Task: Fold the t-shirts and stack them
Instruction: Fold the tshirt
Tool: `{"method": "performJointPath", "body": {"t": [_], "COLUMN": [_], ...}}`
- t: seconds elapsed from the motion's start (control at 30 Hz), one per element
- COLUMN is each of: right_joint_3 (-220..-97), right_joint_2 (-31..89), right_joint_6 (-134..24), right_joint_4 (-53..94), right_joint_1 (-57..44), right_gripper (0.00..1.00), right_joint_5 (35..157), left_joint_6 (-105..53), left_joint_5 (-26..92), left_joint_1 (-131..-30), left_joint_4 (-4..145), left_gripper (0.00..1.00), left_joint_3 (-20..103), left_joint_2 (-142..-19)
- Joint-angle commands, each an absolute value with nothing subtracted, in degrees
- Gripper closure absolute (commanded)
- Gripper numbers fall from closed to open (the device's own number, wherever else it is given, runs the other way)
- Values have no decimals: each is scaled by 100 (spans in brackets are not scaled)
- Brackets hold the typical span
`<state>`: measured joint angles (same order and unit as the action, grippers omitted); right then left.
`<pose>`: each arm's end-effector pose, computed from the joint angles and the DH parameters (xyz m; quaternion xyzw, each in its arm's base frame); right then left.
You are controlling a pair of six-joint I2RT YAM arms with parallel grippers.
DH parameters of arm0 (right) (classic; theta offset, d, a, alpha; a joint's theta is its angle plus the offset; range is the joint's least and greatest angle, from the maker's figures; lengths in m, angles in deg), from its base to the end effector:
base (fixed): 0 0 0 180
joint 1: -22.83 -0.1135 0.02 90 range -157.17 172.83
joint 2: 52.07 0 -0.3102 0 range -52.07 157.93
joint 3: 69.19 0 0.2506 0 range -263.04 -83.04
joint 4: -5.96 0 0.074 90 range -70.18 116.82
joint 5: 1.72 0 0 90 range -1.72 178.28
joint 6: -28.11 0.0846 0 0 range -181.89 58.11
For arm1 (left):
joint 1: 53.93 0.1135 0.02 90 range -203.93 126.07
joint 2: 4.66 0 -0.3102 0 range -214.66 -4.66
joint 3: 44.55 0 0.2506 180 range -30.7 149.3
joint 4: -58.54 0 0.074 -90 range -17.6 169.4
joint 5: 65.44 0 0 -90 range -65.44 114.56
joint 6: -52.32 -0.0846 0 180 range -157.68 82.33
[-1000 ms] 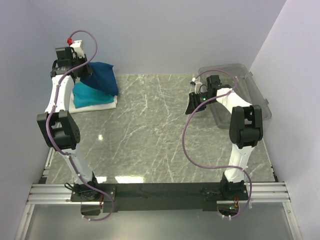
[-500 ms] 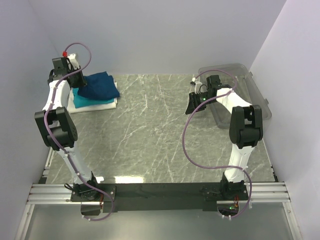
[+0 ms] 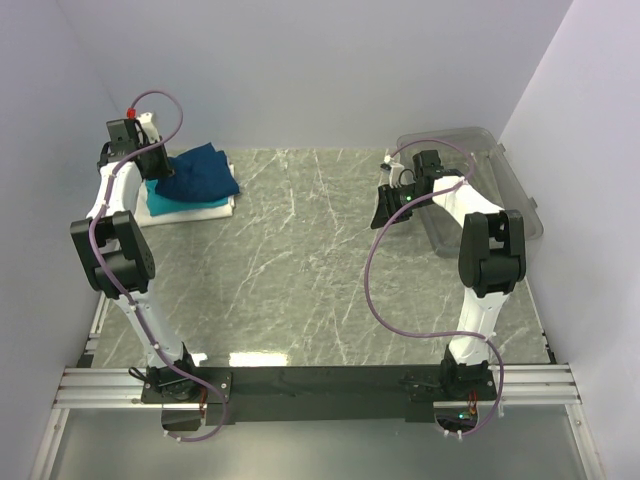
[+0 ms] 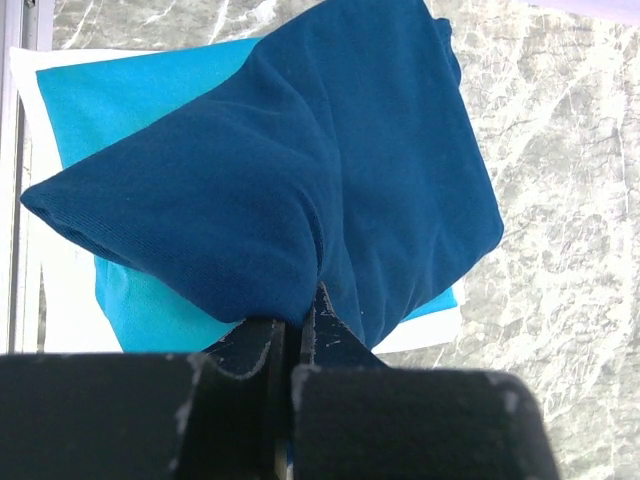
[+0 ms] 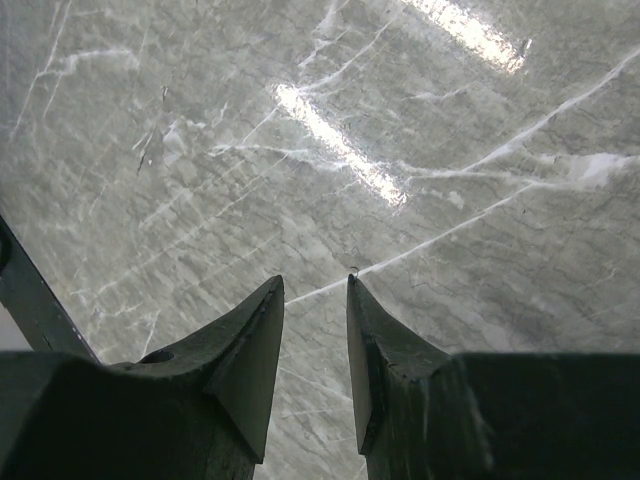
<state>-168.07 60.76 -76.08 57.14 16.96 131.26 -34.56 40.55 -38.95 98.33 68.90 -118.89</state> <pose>0.4325 0.1024 0.2157 -0.2359 0.8810 0.3423 0.2258 0.5044 0.1108 0.2919 -0.0841 0.8975 -0.0829 0.4249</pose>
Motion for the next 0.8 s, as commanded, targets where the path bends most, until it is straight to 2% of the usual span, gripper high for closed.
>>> {"method": "performJointPath", "body": {"t": [0.0, 0.23, 0.37, 0.77], "right_joint_3": [-16847, -16873, -16865, -16900], "right_joint_2": [6016, 6025, 6025, 5990], "right_joint_6": [-7683, -7692, -7692, -7700], "right_joint_4": [5691, 5717, 5717, 5735], "right_joint_1": [1659, 1633, 1624, 1554], "right_gripper": [61, 61, 61, 61], "right_joint_5": [13205, 13196, 13196, 13222], "left_joint_6": [-3319, -3144, -2994, -1923], "left_joint_5": [4029, 3932, 4362, 4504], "left_joint_1": [-3890, -3881, -3907, -4601], "left_joint_4": [9586, 9639, 9648, 9973], "left_gripper": [99, 100, 100, 100], "left_joint_3": [7117, 7196, 7257, 7759], "left_joint_2": [-11900, -11900, -11743, -11241]}}
